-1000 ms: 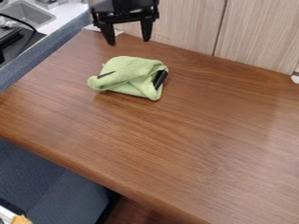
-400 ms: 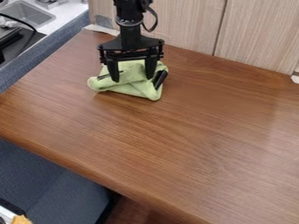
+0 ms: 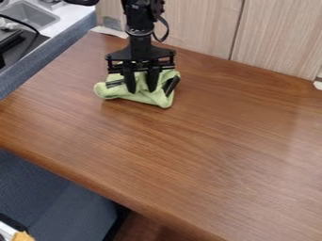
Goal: Moved the cloth to the top left edge of the table
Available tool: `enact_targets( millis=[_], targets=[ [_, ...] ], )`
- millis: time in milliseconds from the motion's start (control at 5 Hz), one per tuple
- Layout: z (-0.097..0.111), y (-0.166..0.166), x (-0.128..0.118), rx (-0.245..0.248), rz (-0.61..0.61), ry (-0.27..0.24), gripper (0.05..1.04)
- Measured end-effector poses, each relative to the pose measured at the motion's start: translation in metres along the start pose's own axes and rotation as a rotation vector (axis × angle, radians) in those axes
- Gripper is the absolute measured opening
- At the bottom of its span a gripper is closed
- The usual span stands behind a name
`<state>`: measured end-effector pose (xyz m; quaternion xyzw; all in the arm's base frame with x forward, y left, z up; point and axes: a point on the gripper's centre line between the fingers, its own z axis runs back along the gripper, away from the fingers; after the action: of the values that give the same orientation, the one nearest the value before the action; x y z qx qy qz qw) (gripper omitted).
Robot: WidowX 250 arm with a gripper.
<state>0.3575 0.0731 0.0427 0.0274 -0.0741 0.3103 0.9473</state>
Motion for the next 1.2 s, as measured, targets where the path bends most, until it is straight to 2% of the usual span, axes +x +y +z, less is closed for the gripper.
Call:
enact_targets(
  millis=[200, 400, 600, 800, 1000, 1200],
  targets=[
    [0.000, 0.001, 0.001, -0.006, -0.012, 0.004, 0.177],
    [0.010, 0.004, 0.004, -0.037, 0.004, -0.004, 0.082],
    [0.028, 0.009, 0.018, -0.035, 0.025, -0.045, 0.072],
    [0.053, 0.002, 0.049, -0.059, 0.052, -0.095, 0.072],
    [0.049, -0.002, 0.075, -0.061, 0.098, -0.063, 0.072],
    [0.036, -0.003, 0.110, -0.057, 0.153, -0.021, 0.072]
  ],
)
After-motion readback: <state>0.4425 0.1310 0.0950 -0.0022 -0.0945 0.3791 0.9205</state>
